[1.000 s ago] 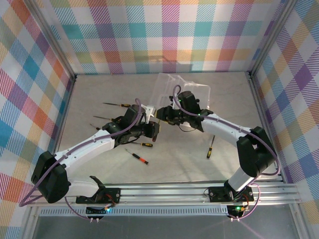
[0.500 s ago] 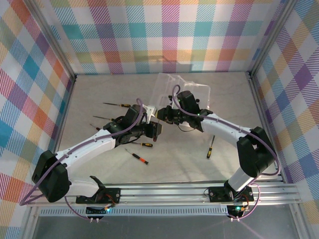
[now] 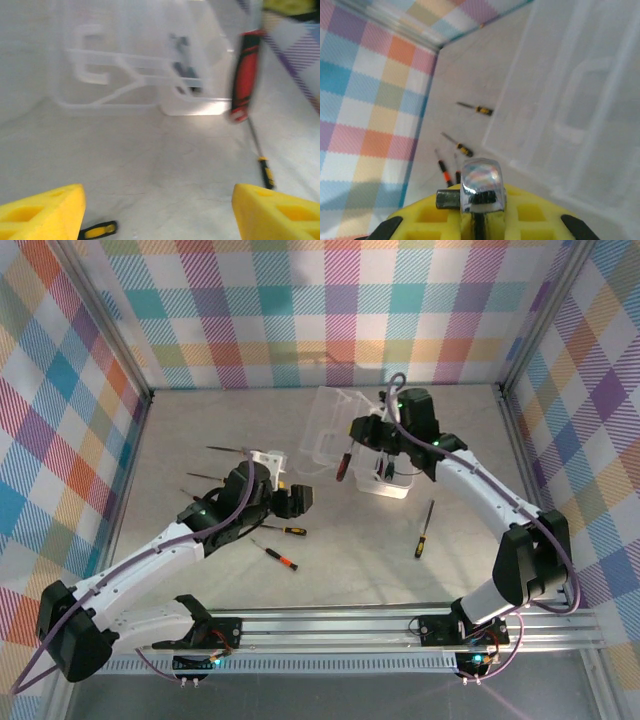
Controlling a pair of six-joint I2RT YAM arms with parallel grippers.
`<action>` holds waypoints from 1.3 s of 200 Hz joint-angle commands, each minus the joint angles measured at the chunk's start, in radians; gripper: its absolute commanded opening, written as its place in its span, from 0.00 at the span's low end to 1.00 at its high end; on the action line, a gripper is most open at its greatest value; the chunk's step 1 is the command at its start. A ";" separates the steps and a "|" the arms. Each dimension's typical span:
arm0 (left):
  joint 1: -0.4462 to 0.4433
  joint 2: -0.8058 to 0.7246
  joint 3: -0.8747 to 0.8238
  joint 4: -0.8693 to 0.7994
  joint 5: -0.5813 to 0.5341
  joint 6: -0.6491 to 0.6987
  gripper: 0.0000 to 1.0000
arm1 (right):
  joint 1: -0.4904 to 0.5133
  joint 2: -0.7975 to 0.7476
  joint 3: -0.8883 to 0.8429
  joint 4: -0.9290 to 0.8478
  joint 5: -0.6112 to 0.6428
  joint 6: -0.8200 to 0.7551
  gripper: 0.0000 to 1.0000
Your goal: Pack the tool kit
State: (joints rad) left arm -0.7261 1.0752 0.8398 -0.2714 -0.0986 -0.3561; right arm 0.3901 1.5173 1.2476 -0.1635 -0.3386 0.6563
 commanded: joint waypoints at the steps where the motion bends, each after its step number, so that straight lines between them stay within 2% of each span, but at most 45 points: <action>1: -0.010 -0.014 -0.049 -0.134 -0.302 -0.152 0.82 | -0.101 -0.015 0.038 -0.088 0.039 -0.084 0.10; 21: -0.004 0.009 -0.078 -0.217 -0.385 -0.252 0.84 | -0.183 0.024 0.047 -0.106 0.037 -0.091 0.11; 51: -0.001 0.003 -0.153 -0.188 -0.331 -0.319 0.84 | -0.243 0.151 0.112 -0.125 0.037 -0.123 0.10; 110: -0.001 -0.083 -0.185 -0.227 -0.338 -0.341 0.85 | -0.256 0.401 0.280 -0.223 0.044 -0.207 0.10; 136: -0.001 -0.107 -0.195 -0.237 -0.343 -0.345 0.85 | -0.260 0.477 0.309 -0.218 -0.014 -0.201 0.10; 166: 0.000 -0.106 -0.185 -0.250 -0.339 -0.339 0.85 | -0.269 0.501 0.296 -0.190 -0.015 -0.182 0.10; 211: -0.001 -0.074 -0.175 -0.231 -0.331 -0.330 0.85 | -0.270 0.601 0.363 -0.210 -0.119 -0.175 0.10; 260: 0.000 -0.041 -0.154 -0.230 -0.303 -0.328 0.85 | -0.270 0.674 0.396 -0.216 -0.167 -0.160 0.17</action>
State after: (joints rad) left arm -0.7254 1.0306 0.6590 -0.4957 -0.4088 -0.6853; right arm 0.1169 2.1597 1.6108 -0.3851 -0.4290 0.4885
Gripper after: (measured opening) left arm 0.854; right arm 0.154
